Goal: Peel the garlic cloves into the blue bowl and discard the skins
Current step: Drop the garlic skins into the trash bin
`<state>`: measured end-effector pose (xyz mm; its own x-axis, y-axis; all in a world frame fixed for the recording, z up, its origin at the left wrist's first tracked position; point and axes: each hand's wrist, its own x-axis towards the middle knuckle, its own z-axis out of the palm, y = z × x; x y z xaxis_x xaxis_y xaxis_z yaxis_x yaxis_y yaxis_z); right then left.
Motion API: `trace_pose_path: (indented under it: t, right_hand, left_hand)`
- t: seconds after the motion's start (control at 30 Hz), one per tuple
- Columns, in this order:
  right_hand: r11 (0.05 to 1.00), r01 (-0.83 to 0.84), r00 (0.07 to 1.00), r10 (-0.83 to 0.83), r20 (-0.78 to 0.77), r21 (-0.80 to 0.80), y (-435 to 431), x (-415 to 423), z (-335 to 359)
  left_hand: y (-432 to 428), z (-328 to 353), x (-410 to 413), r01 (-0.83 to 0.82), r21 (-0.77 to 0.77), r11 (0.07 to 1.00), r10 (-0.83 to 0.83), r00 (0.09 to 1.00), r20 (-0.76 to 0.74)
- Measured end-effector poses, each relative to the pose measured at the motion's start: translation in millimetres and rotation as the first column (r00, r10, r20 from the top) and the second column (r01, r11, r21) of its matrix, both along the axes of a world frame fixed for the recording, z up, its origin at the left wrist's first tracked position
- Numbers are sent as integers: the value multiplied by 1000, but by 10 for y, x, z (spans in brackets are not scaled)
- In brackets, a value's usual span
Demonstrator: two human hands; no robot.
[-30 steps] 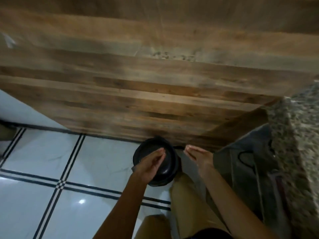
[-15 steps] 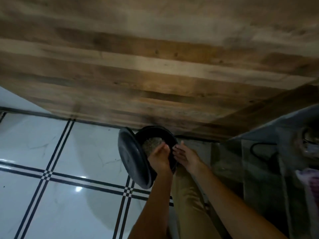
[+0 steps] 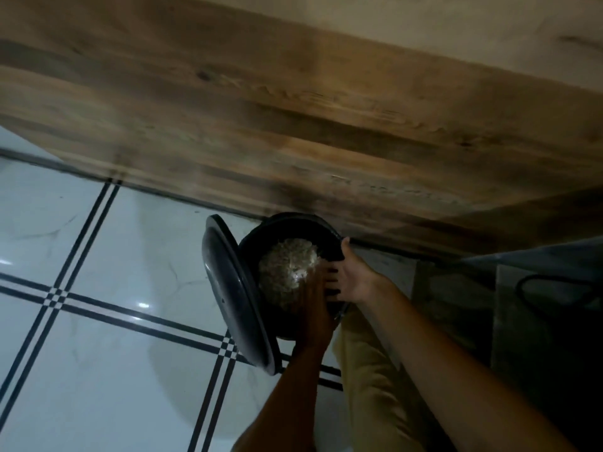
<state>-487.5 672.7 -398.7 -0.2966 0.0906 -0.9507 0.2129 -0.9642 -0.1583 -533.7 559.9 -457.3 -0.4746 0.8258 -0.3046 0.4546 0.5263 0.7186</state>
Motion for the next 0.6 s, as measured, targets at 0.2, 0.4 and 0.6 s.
trace_pose_path:
  t: [0.2,0.4,0.6]
  right_hand:
    - [928,-28,953,-88,291,372,-253,-7,559]
    - [823,64,958,-208,195,564,-975,528,2067]
    - [369,251,784,-620,36,895,-1855,1643,3548]
  left_hand:
    - [-48,711,-19,-26,-174,984,70,965,253]
    - [-352,2364,77,152,19,988,-151,953,262]
    - [-443,3792,858,508,277,815,-554,825,116]
